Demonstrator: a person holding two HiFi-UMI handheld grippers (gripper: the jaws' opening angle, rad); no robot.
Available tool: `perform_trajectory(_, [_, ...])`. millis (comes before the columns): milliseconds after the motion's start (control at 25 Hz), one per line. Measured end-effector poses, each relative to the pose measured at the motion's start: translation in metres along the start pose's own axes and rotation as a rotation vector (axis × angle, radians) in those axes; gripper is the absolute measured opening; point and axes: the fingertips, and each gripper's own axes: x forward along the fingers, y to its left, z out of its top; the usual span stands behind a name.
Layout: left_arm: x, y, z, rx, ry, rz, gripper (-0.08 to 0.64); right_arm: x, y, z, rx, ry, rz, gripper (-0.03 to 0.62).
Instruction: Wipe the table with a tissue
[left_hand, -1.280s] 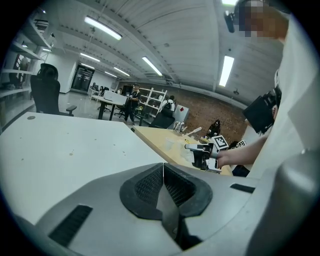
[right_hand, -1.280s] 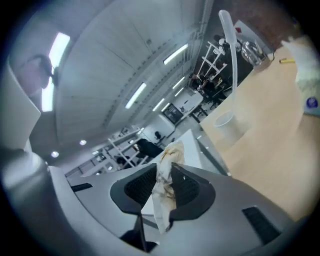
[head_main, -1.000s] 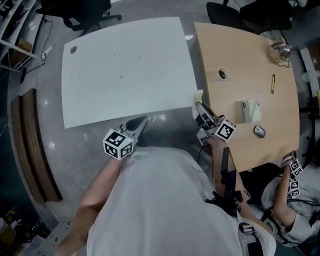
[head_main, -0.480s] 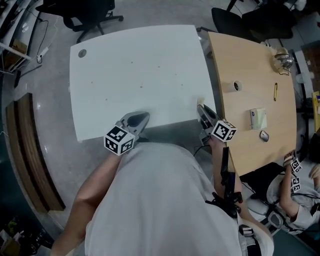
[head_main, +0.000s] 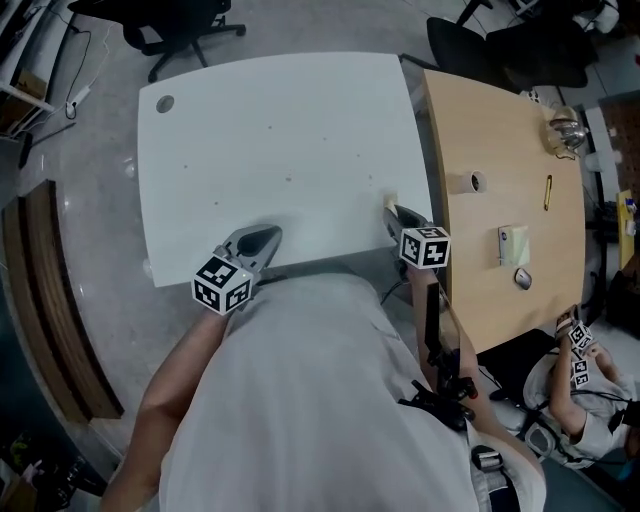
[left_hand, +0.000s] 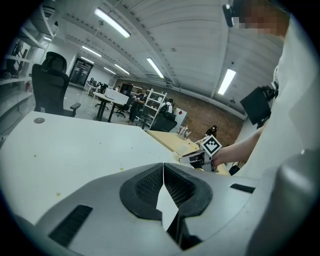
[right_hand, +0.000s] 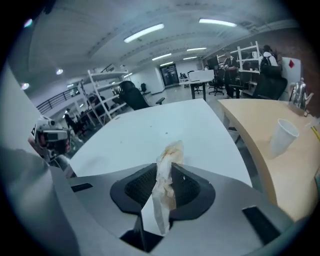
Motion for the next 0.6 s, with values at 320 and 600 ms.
perform_trajectory(320, [0.021,-0.002,0.011,-0.005,0.008,0.020,0.008,0.030,-0.005,0.005,-0.096,0.070,-0.001,0.091])
perform_trajectory(600, [0.033,0.001,0.013,-0.017,0.021,0.040,0.008,0.047,-0.004,-0.003,-0.121,0.119,-0.026,0.091])
